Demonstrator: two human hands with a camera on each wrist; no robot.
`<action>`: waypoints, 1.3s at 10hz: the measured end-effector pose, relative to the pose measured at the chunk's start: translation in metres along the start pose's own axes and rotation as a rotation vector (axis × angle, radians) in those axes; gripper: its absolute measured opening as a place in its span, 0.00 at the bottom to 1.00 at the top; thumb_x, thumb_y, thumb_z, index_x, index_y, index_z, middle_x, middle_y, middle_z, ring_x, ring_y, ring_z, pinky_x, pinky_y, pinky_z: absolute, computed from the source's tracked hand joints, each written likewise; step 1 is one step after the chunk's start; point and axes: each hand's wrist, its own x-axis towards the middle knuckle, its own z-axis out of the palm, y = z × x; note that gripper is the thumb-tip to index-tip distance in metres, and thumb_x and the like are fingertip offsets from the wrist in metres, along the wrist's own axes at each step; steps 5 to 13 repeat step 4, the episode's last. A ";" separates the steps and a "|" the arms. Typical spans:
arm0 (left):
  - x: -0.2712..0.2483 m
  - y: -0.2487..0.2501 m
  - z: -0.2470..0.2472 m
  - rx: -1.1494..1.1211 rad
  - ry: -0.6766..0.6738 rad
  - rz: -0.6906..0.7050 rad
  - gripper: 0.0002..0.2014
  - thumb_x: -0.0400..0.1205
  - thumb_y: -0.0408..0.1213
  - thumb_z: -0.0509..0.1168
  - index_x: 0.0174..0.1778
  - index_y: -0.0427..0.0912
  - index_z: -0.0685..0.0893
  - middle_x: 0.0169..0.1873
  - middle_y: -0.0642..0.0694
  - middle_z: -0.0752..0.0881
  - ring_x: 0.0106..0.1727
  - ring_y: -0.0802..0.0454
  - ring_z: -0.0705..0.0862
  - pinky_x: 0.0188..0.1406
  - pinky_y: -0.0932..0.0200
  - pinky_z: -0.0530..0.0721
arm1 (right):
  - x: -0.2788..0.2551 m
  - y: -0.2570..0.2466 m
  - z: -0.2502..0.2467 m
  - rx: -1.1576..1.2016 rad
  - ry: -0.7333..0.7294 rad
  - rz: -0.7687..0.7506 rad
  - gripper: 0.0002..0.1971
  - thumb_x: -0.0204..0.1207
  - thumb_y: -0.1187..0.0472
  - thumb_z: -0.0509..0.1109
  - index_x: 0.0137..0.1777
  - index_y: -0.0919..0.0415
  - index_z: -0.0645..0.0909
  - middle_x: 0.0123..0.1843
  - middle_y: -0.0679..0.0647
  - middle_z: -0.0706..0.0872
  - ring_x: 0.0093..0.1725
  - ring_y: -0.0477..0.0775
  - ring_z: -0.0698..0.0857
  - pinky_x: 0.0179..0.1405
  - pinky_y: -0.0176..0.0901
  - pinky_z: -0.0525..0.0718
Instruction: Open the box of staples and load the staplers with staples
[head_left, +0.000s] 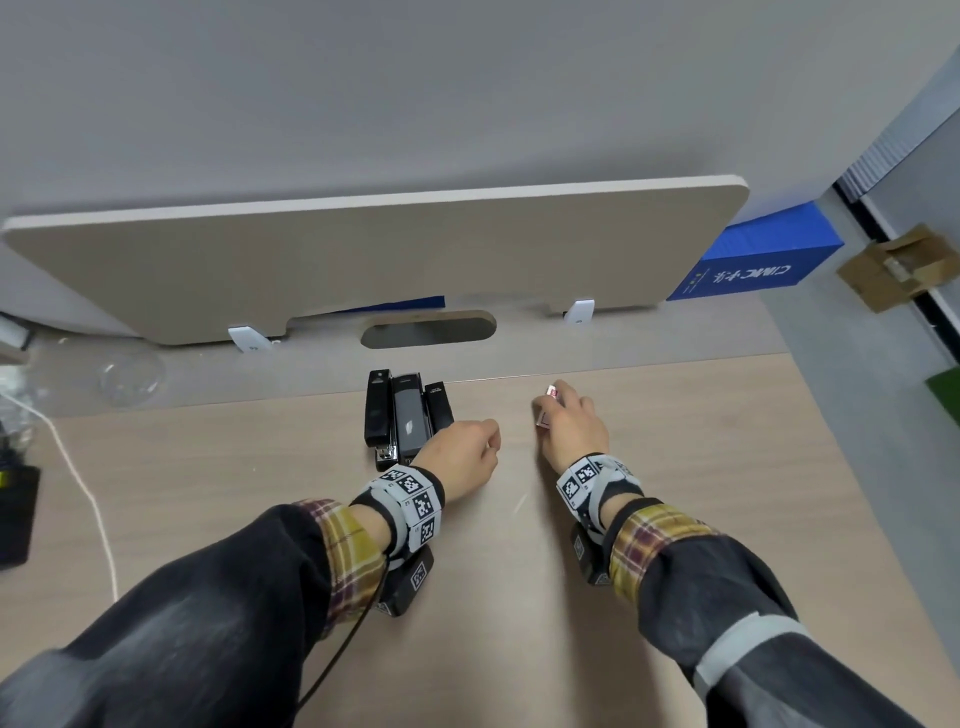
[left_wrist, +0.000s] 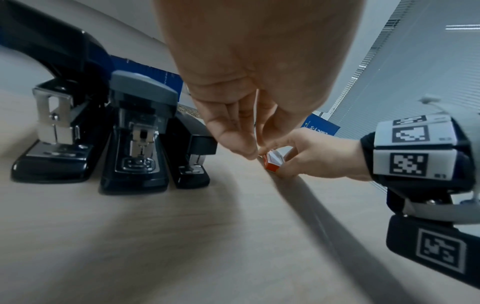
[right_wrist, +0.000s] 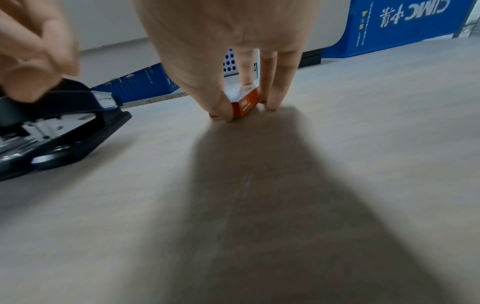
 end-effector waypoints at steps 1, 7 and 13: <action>0.000 -0.003 0.000 0.012 0.000 0.000 0.08 0.79 0.35 0.57 0.48 0.45 0.81 0.45 0.44 0.87 0.48 0.39 0.84 0.48 0.49 0.84 | 0.003 0.004 -0.009 -0.030 -0.091 -0.013 0.28 0.70 0.70 0.68 0.70 0.50 0.75 0.83 0.52 0.60 0.68 0.65 0.71 0.59 0.53 0.80; -0.006 -0.011 -0.041 0.055 0.365 -0.084 0.06 0.79 0.36 0.59 0.46 0.44 0.80 0.48 0.44 0.85 0.49 0.40 0.83 0.45 0.50 0.81 | -0.017 -0.069 -0.032 0.267 -0.072 -0.192 0.27 0.76 0.57 0.64 0.76 0.55 0.67 0.75 0.57 0.70 0.70 0.62 0.76 0.65 0.52 0.77; -0.006 -0.011 -0.041 0.055 0.365 -0.084 0.06 0.79 0.36 0.59 0.46 0.44 0.80 0.48 0.44 0.85 0.49 0.40 0.83 0.45 0.50 0.81 | -0.017 -0.069 -0.032 0.267 -0.072 -0.192 0.27 0.76 0.57 0.64 0.76 0.55 0.67 0.75 0.57 0.70 0.70 0.62 0.76 0.65 0.52 0.77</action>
